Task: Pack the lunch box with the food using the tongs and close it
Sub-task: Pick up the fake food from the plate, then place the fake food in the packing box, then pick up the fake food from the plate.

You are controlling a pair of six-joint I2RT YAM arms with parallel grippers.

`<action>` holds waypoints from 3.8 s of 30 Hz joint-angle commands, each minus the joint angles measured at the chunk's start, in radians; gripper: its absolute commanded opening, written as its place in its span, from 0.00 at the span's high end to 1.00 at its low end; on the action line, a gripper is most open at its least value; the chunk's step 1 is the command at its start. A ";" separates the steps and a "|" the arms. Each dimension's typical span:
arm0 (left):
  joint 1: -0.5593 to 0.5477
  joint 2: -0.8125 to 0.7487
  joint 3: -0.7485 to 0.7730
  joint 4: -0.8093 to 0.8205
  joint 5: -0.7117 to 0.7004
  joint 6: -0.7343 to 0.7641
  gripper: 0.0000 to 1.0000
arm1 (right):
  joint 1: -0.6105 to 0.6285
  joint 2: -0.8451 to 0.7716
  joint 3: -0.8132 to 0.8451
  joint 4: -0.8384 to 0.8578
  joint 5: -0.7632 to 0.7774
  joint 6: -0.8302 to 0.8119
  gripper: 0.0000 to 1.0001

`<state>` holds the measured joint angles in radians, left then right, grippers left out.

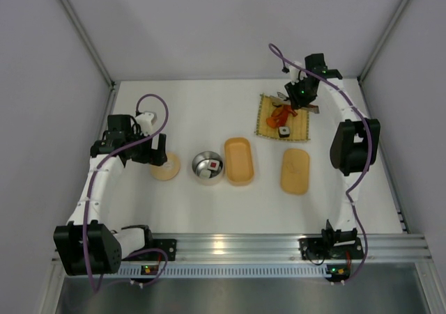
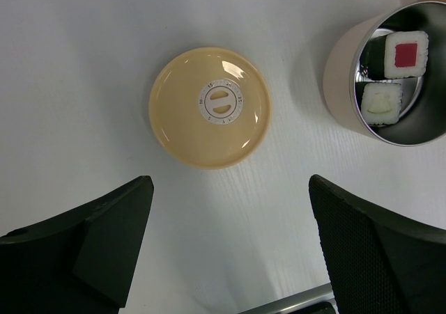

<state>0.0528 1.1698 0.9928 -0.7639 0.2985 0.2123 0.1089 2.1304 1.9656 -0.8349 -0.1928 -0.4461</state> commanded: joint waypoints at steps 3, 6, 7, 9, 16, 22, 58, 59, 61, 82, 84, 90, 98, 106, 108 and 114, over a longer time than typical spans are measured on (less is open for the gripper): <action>0.007 -0.016 0.000 0.017 0.013 0.006 0.02 | -0.011 -0.064 0.049 -0.030 -0.026 -0.006 0.77; 0.009 -0.028 0.003 0.011 0.016 0.002 0.02 | -0.011 -0.119 0.039 -0.053 -0.066 0.013 0.79; 0.007 -0.033 0.003 0.011 0.014 0.001 0.02 | -0.005 -0.138 0.033 -0.056 -0.079 0.023 0.79; 0.007 -0.045 0.000 0.009 0.016 -0.005 0.02 | 0.009 -0.222 -0.029 -0.047 -0.120 0.056 0.80; 0.009 -0.081 -0.013 0.008 0.044 -0.025 0.02 | 0.208 -0.539 -0.332 0.062 -0.181 0.171 0.80; 0.009 -0.091 -0.006 -0.008 0.045 -0.019 0.02 | 0.418 -0.635 -0.482 0.120 -0.168 0.228 0.79; 0.009 -0.090 -0.043 0.020 0.025 -0.007 0.02 | 0.696 -0.461 -0.482 0.148 -0.051 0.164 0.47; 0.009 -0.090 -0.043 0.021 0.027 -0.008 0.02 | 0.695 -0.463 -0.482 0.145 -0.050 0.165 0.47; 0.009 -0.090 -0.045 0.020 0.028 -0.008 0.02 | 0.696 -0.471 -0.481 0.146 -0.046 0.164 0.47; 0.009 -0.102 -0.016 -0.015 0.074 -0.004 0.02 | 0.184 -0.702 -0.544 -0.030 0.024 0.139 0.54; 0.009 -0.098 -0.013 -0.017 0.074 -0.008 0.02 | 0.123 -0.678 -0.527 -0.055 0.053 0.165 0.55; 0.009 -0.093 -0.019 -0.008 0.067 -0.017 0.02 | 0.080 -0.659 -0.545 -0.069 0.099 0.268 0.53; 0.009 -0.096 -0.025 -0.014 0.051 -0.007 0.02 | 0.075 -0.592 -0.597 -0.023 0.139 0.326 0.49; 0.009 -0.096 -0.037 -0.008 0.048 -0.008 0.02 | 0.074 -0.550 -0.602 0.010 0.161 0.343 0.47; 0.009 -0.094 -0.045 -0.006 0.050 -0.008 0.02 | 0.074 -0.544 -0.606 0.017 0.168 0.343 0.46; 0.009 -0.094 -0.049 0.000 0.042 -0.005 0.02 | 0.074 -0.515 -0.600 0.030 0.147 0.342 0.48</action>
<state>0.0551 1.0840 0.9440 -0.7811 0.3428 0.2073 0.1913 1.6012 1.3529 -0.8597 -0.0448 -0.1249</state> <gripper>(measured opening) 0.982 0.528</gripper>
